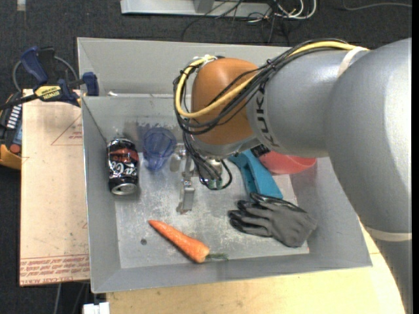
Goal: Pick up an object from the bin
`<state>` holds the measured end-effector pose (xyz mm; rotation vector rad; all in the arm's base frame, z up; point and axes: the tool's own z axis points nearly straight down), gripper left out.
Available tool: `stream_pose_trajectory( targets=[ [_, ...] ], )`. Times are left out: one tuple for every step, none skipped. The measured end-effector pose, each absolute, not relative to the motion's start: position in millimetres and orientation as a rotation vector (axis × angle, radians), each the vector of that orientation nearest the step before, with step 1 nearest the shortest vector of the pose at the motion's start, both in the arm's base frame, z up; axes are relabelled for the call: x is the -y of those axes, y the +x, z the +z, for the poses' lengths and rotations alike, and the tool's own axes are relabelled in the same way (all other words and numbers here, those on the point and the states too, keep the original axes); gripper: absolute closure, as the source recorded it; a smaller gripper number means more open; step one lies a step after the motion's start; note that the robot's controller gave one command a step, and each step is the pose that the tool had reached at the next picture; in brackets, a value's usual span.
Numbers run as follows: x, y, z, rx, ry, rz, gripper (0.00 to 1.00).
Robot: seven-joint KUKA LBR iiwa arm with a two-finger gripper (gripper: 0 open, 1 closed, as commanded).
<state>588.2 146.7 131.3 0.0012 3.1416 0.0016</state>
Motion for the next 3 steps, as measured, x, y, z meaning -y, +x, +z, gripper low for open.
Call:
stream_pose_trajectory(
  targets=[
    [-156.5, 597.3, 130.3, -3.140, -0.081, 0.003, 0.00],
    [-168.3, 604.7, 129.3, -3.138, -0.188, 0.001, 0.00],
    [-231.8, 609.4, 133.9, -3.137, 0.069, 0.010, 0.00]
  ],
)
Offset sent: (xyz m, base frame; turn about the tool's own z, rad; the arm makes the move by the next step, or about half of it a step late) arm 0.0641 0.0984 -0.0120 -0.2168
